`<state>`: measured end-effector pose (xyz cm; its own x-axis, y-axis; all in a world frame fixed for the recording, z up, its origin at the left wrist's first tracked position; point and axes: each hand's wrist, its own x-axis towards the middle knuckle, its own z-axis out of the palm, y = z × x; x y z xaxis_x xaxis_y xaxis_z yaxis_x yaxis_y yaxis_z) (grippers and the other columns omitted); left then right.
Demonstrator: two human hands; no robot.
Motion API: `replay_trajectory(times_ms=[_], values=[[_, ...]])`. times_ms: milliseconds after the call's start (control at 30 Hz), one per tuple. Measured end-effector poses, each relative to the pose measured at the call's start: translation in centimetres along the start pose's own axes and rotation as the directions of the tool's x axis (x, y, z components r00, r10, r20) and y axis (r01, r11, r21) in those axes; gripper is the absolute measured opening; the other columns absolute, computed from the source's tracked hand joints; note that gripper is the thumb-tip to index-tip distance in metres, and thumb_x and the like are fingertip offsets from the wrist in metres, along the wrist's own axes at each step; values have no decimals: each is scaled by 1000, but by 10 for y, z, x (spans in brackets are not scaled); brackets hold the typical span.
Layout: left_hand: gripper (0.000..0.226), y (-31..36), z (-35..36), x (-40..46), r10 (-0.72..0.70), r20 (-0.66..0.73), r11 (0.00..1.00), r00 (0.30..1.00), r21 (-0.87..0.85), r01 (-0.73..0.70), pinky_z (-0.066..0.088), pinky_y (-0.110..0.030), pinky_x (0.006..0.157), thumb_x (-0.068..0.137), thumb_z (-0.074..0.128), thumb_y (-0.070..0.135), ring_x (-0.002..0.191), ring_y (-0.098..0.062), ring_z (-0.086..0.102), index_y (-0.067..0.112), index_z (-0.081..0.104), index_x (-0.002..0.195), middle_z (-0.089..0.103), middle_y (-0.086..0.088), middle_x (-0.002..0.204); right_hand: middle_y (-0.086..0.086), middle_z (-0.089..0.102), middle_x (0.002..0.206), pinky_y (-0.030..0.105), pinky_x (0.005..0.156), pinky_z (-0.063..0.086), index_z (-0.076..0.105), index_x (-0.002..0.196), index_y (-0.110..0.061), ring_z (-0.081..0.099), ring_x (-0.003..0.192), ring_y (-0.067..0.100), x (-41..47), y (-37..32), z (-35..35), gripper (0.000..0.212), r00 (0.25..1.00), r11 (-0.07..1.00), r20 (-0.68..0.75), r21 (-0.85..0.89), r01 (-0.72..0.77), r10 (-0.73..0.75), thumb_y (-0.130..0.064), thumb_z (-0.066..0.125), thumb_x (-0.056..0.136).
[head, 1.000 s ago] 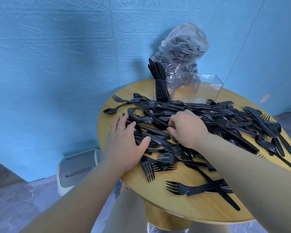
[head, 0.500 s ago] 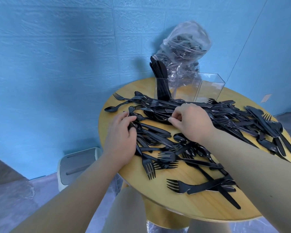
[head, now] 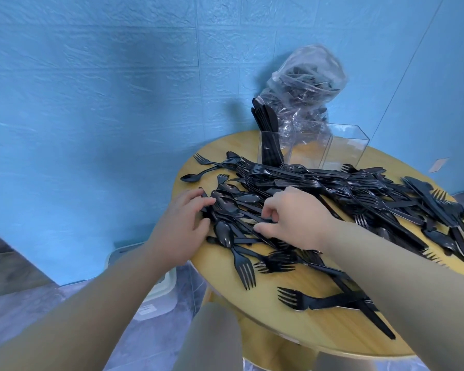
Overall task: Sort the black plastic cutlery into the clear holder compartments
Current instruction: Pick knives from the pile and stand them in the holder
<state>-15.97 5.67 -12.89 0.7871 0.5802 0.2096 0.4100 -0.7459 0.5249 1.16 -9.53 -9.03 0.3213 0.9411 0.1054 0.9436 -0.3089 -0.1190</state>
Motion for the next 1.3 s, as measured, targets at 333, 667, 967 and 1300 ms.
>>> replay_trajectory(times_ms=[333,667,967,1300], values=[[31,0,-2,-10,-32,-112,998,993,-52,26,24,-10,89,85,66,21,121,-3,41,23,57,115,37,12,138,-10,59,89,30,70,50,61,96,-27,56,80,11,0,-10,-2,45,998,995,45,92,-40,36,-68,49,81],[15,-4,-4,2,-30,-159,999,987,-27,26,31,-15,84,89,62,16,96,-4,52,21,65,102,57,12,110,-11,55,82,27,73,46,63,98,-22,55,82,13,5,1,-4,16,997,997,-13,33,-71,71,-35,57,90],[17,-5,-1,3,-18,-143,1000,990,-12,17,34,-15,79,90,60,14,86,-2,54,22,67,104,59,13,106,-7,61,89,31,76,50,63,103,-22,57,86,15,6,10,-4,21,987,988,-48,23,-153,154,-38,54,92],[15,-1,-13,22,-130,-241,990,962,-90,111,37,-15,81,89,61,10,83,-5,56,17,69,102,63,9,95,-5,59,109,34,88,48,57,121,-25,52,105,16,18,-12,3,59,994,993,11,50,-107,107,-68,51,81]])
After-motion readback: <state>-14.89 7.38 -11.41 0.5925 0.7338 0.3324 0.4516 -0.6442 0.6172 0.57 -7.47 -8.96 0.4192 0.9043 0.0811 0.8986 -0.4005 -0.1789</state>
